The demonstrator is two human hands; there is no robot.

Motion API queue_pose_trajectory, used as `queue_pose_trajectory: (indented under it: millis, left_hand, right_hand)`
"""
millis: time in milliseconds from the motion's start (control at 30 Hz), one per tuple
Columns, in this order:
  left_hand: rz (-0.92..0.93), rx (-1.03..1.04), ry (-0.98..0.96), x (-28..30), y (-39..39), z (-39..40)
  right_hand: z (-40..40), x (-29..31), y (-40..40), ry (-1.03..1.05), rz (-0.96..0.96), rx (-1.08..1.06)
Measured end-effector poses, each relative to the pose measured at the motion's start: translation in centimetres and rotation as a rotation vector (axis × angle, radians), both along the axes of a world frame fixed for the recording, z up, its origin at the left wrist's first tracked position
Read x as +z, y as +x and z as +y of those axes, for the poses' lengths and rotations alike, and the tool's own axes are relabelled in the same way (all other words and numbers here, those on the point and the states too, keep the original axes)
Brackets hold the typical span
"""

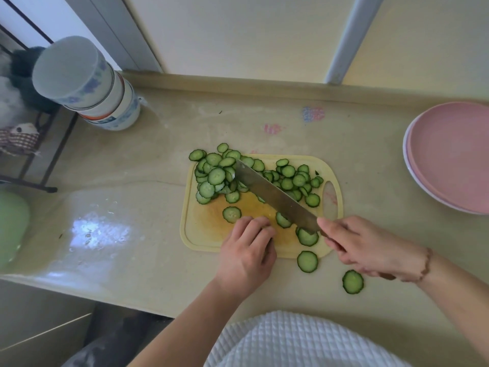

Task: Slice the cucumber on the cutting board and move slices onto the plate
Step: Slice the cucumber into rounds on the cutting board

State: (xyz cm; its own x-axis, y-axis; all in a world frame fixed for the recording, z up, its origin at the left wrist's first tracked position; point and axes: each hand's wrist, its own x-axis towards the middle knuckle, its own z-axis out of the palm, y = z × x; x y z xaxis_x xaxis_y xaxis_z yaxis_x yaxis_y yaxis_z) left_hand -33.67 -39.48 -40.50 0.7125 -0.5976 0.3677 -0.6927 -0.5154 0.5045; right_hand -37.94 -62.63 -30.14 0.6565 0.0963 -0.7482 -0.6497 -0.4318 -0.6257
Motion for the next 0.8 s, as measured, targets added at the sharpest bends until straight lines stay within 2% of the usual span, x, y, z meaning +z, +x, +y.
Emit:
queue_pose_trajectory:
  millis: [100, 267, 467, 800]
  left_hand:
    - [0.012, -0.017, -0.013, -0.1, 0.1, 0.4]
    - [0.038, 0.021, -0.11, -0.5, 0.4, 2.3]
    - [0.177, 0.141, -0.214, -0.7, 0.1, 2.9]
    - [0.202, 0.169, -0.258, -1.1, 0.2, 2.9]
  right_hand:
    - [-2.4, 1.0, 0.1, -0.015, 0.014, 0.044]
    - [-6.6, 1.0, 0.3, -0.2, 0.12, 0.251]
    - [-7.7, -0.3, 0.2, -0.197, 0.213, 0.432]
    - [-8.4, -2.1, -0.2, -0.12, 0.284, 0.373]
